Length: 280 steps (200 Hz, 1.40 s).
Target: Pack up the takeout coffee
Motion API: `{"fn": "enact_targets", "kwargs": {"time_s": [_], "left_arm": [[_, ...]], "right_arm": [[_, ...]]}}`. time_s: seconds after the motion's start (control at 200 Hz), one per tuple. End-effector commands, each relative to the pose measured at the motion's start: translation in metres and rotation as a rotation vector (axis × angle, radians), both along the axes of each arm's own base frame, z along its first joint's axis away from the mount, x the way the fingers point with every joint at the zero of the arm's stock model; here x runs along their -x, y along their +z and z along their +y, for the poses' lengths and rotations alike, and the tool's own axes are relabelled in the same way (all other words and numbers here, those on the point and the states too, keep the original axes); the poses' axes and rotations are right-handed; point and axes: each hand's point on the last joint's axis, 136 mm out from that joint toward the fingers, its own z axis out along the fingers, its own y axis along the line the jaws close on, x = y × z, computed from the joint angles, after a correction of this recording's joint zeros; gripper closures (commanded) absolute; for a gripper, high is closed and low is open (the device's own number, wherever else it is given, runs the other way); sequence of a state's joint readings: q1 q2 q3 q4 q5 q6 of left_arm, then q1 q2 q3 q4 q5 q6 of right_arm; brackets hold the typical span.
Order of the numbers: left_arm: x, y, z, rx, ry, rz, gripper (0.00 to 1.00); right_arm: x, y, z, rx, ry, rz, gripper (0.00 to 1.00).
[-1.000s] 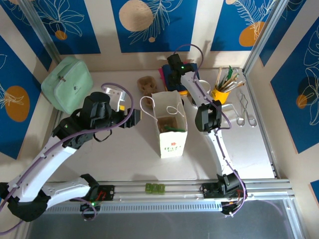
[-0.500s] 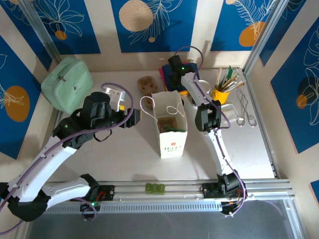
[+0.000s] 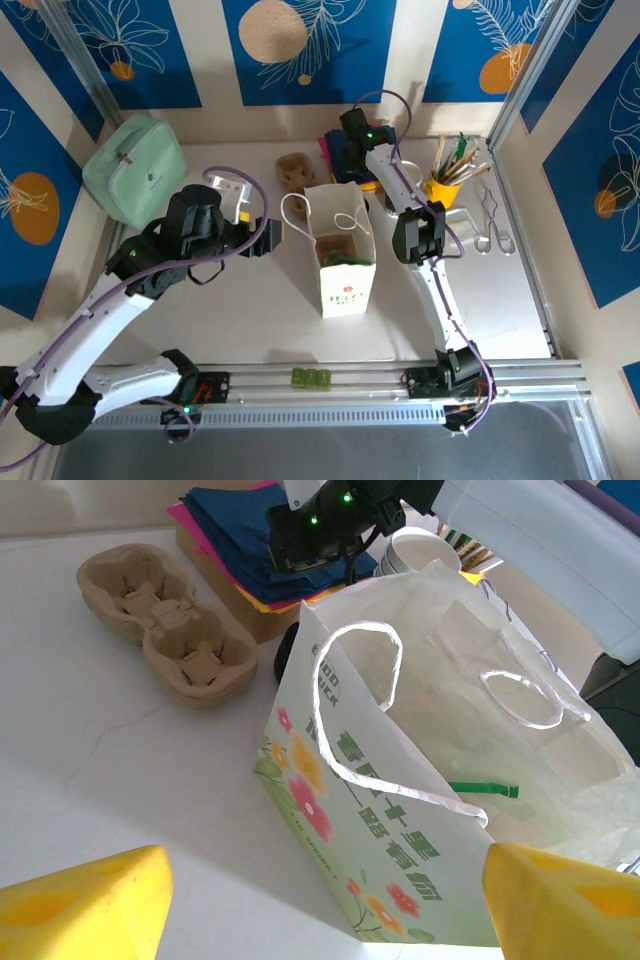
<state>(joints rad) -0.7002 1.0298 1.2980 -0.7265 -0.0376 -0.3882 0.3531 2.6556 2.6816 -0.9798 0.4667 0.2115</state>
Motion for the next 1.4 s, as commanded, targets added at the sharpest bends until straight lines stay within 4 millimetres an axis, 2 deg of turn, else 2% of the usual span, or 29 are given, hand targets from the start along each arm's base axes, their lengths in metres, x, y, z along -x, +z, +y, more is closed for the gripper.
{"fn": "enact_targets", "kwargs": {"time_s": [0.0, 0.295, 0.485, 0.8, 1.01, 1.396], "left_arm": [[-0.002, -0.003, 0.005, -0.014, 0.022, 0.010, 0.19], [-0.003, -0.002, 0.004, -0.012, 0.024, 0.011, 0.19], [-0.003, -0.002, 0.003, -0.010, 0.021, 0.012, 0.19], [-0.004, 0.001, 0.004, -0.011, 0.025, 0.005, 0.19], [-0.005, 0.000, 0.003, -0.006, 0.024, 0.004, 0.19], [-0.004, -0.002, 0.000, 0.007, 0.016, 0.008, 0.19]], "right_arm": [[-0.003, 0.036, 0.004, -0.058, -0.002, -0.057, 0.86], [-0.001, 0.089, 0.003, -0.100, 0.000, -0.142, 0.98], [0.005, 0.125, 0.002, -0.130, 0.002, -0.195, 1.00], [0.028, 0.211, 0.000, -0.222, 0.034, -0.314, 1.00], [0.067, 0.274, 0.006, -0.356, 0.084, -0.358, 1.00], [0.167, 0.383, 0.024, -0.648, 0.260, -0.409, 1.00]]}}
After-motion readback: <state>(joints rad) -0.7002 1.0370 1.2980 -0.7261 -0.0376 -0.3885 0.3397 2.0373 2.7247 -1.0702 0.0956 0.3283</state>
